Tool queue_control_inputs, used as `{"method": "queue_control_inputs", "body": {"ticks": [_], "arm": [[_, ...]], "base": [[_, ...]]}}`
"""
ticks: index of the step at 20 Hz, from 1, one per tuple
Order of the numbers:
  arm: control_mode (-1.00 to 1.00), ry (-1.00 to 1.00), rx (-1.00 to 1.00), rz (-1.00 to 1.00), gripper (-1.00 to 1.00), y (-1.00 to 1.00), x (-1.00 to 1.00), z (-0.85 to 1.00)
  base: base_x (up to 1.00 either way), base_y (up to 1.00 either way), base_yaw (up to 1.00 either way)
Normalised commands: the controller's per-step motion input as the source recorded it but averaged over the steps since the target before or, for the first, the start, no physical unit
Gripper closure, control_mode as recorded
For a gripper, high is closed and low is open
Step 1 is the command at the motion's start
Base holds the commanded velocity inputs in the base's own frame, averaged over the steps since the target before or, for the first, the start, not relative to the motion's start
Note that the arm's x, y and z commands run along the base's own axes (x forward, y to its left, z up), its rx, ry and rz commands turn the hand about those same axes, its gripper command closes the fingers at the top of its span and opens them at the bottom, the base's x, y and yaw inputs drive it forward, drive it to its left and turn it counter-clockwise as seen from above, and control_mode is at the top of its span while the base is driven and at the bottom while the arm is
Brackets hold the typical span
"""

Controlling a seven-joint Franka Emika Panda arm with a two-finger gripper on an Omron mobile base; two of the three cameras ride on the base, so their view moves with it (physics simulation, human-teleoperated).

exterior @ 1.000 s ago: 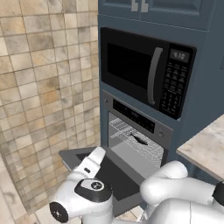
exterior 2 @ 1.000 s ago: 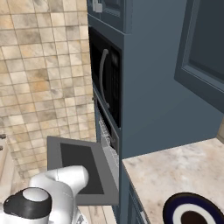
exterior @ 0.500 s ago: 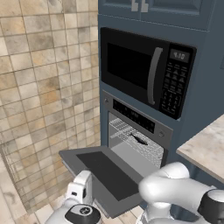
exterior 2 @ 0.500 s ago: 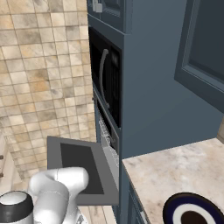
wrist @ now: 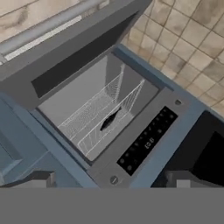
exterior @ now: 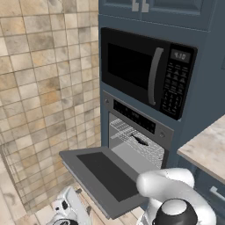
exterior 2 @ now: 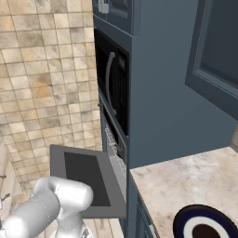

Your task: Place the fish on the top rack of the oven, and slide the tray back inside. Close the oven door.

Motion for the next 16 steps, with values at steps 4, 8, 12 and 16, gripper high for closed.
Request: {"method": "queue_control_inputs", "body": {"ticks": [4, 8, 12, 16], "arm": [[-1.0, 0.0, -0.04, 0.0, -1.0, 0.1, 0.3, -0.11], [-1.0, 0.05, -0.02, 0.0, -1.0, 0.14, 0.32, -0.32], [-1.0, 0.14, -0.08, 0.0, -1.0, 0.09, 0.56, -0.69], [-1.0, 0.16, -0.08, 0.0, -1.0, 0.0, 0.61, -1.0]], "base": [[0.0, 0.0, 0.0], [0.0, 0.0, 0.0], [0.0, 0.0, 0.0], [0.0, 0.0, 0.0]]}}
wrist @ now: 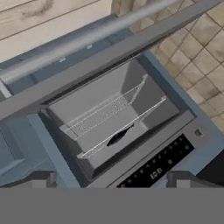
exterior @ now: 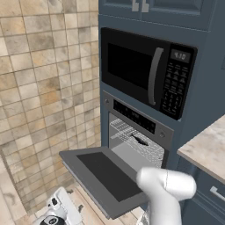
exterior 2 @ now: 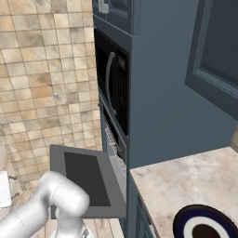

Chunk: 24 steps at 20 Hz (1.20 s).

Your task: Place the fish on the top rack of the oven, and slide the tray back inside. Close the oven door.

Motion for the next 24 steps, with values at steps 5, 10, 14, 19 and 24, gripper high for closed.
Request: {"method": "queue_control_inputs", "body": {"ticks": [5, 10, 14, 19, 24], "arm": [[-1.0, 0.16, -0.08, 0.0, -1.0, 0.01, 0.64, -1.0], [-1.0, 0.18, -0.11, 0.0, -1.0, 0.2, 0.7, -1.0], [-1.0, 0.16, -0.13, 0.0, -1.0, 0.35, 0.63, -1.0], [-1.0, 0.1, -0.16, 0.0, -1.0, 0.41, 0.52, -0.97], [-1.0, 0.0, -0.15, 0.0, -1.0, 0.29, 0.17, -0.86]], "base": [[0.0, 0.0, 0.0], [0.0, 0.0, 0.0], [0.0, 0.0, 0.0], [0.0, 0.0, 0.0], [0.0, 0.0, 0.0]]}}
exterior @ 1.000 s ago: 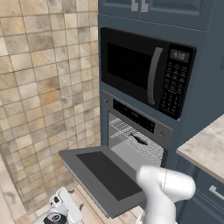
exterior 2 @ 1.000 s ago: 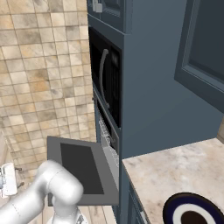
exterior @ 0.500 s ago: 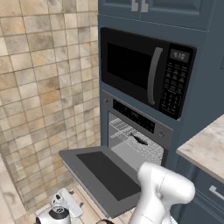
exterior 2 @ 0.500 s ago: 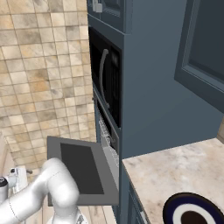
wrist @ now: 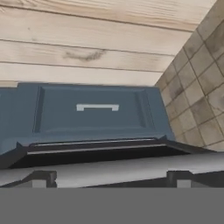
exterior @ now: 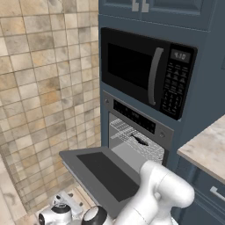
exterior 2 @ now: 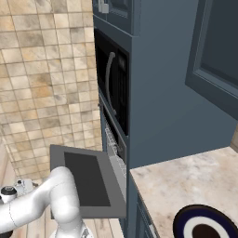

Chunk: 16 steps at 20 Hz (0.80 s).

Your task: Place the fish on the top rack of the oven, and slide the tray back inside. Close the oven door.

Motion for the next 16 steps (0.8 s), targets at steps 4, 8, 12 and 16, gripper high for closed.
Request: {"method": "queue_control_inputs", "body": {"ticks": [4, 8, 12, 16], "arm": [[-1.0, -0.14, -0.19, 0.0, -1.0, 0.34, -0.01, -0.93], [-1.0, -0.22, -0.14, 0.0, -1.0, 0.15, -0.02, -0.71], [-1.0, -0.2, -0.13, -0.03, -1.0, 0.13, 0.0, -0.77], [-1.0, -0.22, -0.1, -0.06, -1.0, 0.18, 0.0, -0.89]], "base": [[0.0, 0.0, 0.0], [0.0, 0.0, 0.0], [0.0, 0.0, 0.0], [0.0, 0.0, 0.0]]}}
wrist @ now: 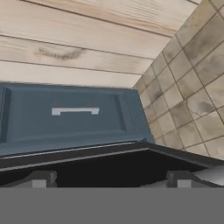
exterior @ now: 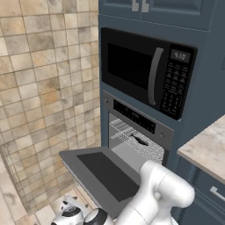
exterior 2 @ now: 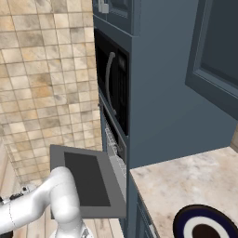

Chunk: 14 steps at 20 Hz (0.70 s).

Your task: Place the fish on the top rack of the oven, and slide the tray back inside. Close the oven door.

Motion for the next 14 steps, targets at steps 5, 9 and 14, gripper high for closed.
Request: {"method": "queue_control_inputs", "body": {"ticks": [5, 9, 14], "arm": [[-1.0, -0.17, -0.01, -0.12, -1.0, 0.35, 0.0, -0.92], [-1.0, -0.18, 0.0, -0.15, -1.0, 0.53, 0.01, -1.0], [-1.0, -0.21, -0.01, -0.17, -1.0, 0.43, 0.06, -1.0]], "base": [[0.0, 0.0, 0.0], [0.0, 0.0, 0.0], [0.0, 0.0, 0.0]]}}
